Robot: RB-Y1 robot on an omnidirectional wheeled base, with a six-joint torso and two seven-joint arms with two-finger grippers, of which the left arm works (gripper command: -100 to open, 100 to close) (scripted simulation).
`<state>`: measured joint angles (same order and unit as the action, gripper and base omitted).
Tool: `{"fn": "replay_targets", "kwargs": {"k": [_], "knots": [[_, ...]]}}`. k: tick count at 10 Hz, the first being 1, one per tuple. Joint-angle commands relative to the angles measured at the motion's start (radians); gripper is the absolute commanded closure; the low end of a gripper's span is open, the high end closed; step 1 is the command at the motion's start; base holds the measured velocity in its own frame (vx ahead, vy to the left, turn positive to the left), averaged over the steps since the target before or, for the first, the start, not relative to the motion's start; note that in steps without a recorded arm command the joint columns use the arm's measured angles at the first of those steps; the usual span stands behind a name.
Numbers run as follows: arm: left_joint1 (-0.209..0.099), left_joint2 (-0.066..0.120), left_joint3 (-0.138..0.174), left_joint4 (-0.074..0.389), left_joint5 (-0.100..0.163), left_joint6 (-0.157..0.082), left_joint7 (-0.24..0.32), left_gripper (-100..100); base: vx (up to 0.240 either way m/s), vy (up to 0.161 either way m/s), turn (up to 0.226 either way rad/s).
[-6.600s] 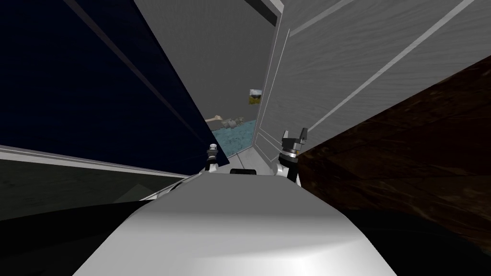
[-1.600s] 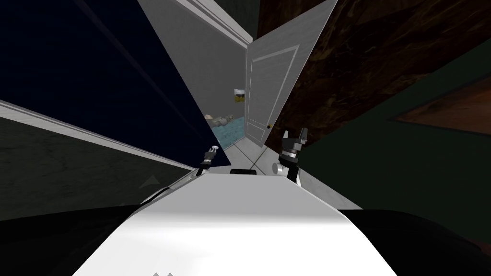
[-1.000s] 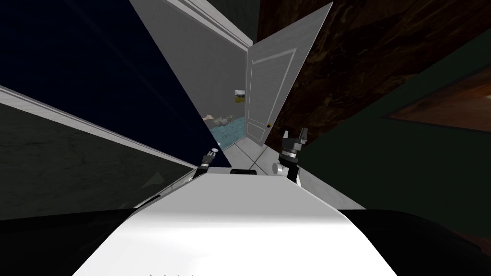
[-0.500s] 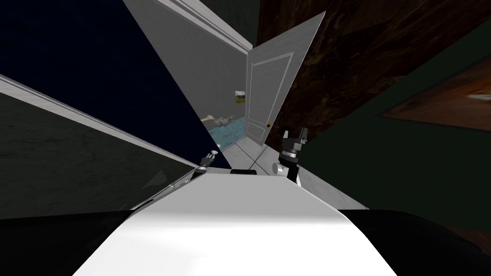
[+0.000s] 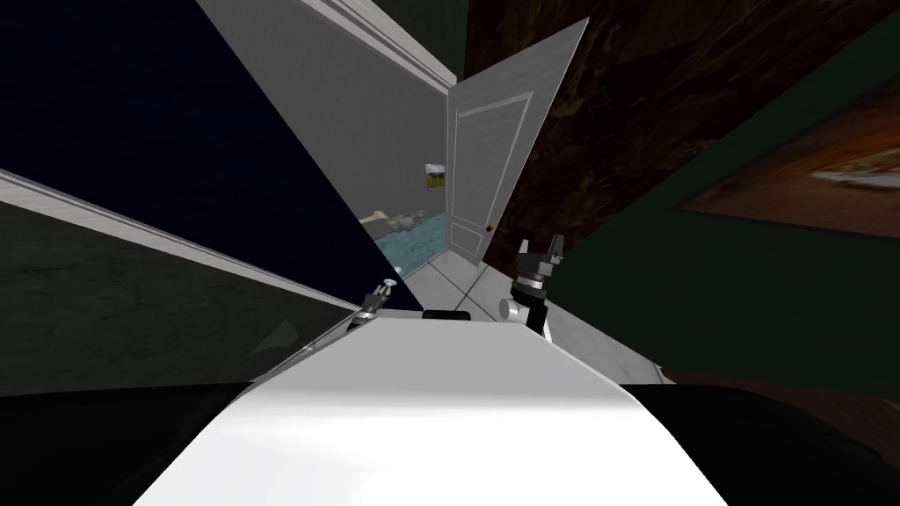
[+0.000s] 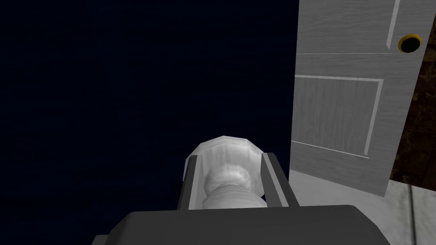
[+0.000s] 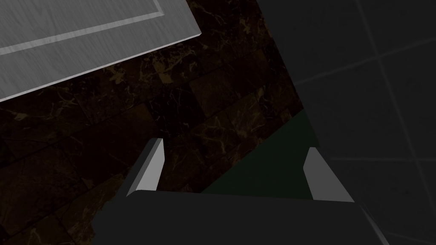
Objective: Pull the door open
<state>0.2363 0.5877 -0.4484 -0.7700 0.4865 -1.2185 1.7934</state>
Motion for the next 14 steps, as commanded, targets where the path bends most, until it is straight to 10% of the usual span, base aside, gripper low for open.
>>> {"fn": "replay_targets", "kwargs": {"k": [1, 5, 10, 14], "knots": [[0.023, -0.009, -0.016, 0.036, -0.008, -0.019, 0.010, 100, -0.006, 0.009, -0.081], [0.039, -0.011, -0.020, 0.052, -0.011, -0.049, 0.013, 100, -0.008, 0.013, -0.039], [0.111, -0.021, -0.037, 0.120, -0.026, -0.174, 0.028, 100, -0.015, 0.026, -0.105], [0.129, -0.023, -0.042, 0.136, -0.030, -0.204, 0.032, 100, -0.022, 0.018, -0.039]]}}
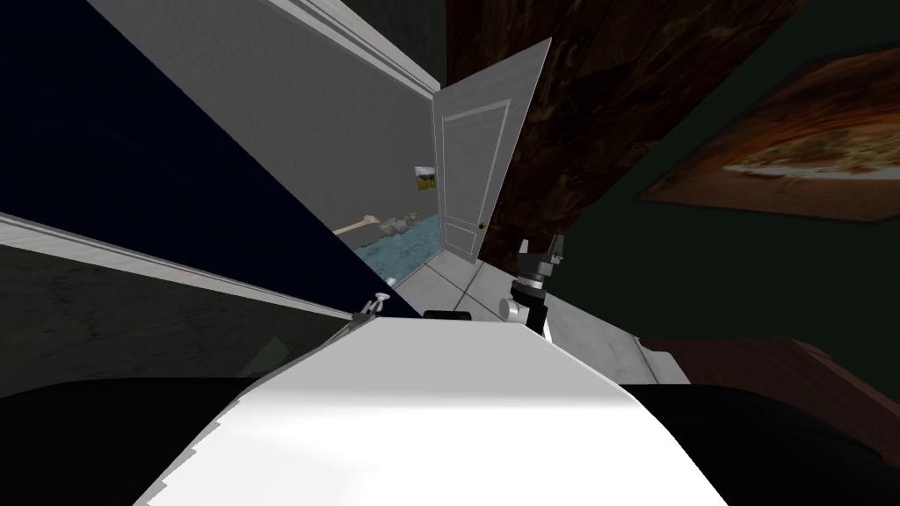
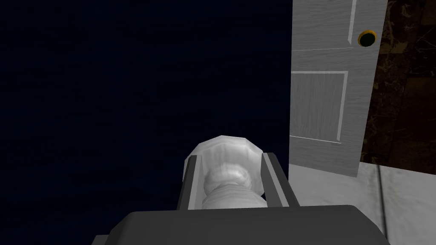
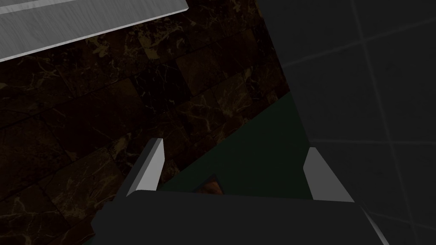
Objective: Pull the door open
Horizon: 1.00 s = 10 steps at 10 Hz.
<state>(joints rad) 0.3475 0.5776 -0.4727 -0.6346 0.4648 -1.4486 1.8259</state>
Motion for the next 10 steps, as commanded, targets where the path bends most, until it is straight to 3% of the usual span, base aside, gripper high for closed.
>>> {"fn": "replay_targets", "kwargs": {"k": [1, 2, 6, 7, 8, 9, 10], "knots": [[0.034, -0.015, -0.021, 0.017, -0.011, -0.003, 0.003, 100, -0.016, 0.025, -0.076], [0.049, -0.017, -0.025, 0.031, -0.014, -0.030, 0.006, 100, -0.041, 0.042, -0.115], [0.049, -0.017, -0.025, 0.031, -0.014, -0.030, 0.006, 100, -0.017, 0.012, -0.006], [0.063, -0.019, -0.028, 0.044, -0.017, -0.054, 0.009, 100, -0.021, 0.011, -0.078], [0.063, -0.019, -0.028, 0.044, -0.017, -0.054, 0.009, 100, -0.031, 0.025, -0.024], [0.085, -0.022, -0.034, 0.065, -0.022, -0.093, 0.013, 100, -0.072, 0.043, -0.121], [0.092, -0.023, -0.036, 0.072, -0.023, -0.105, 0.015, 100, -0.104, 0.054, -0.070]]}}
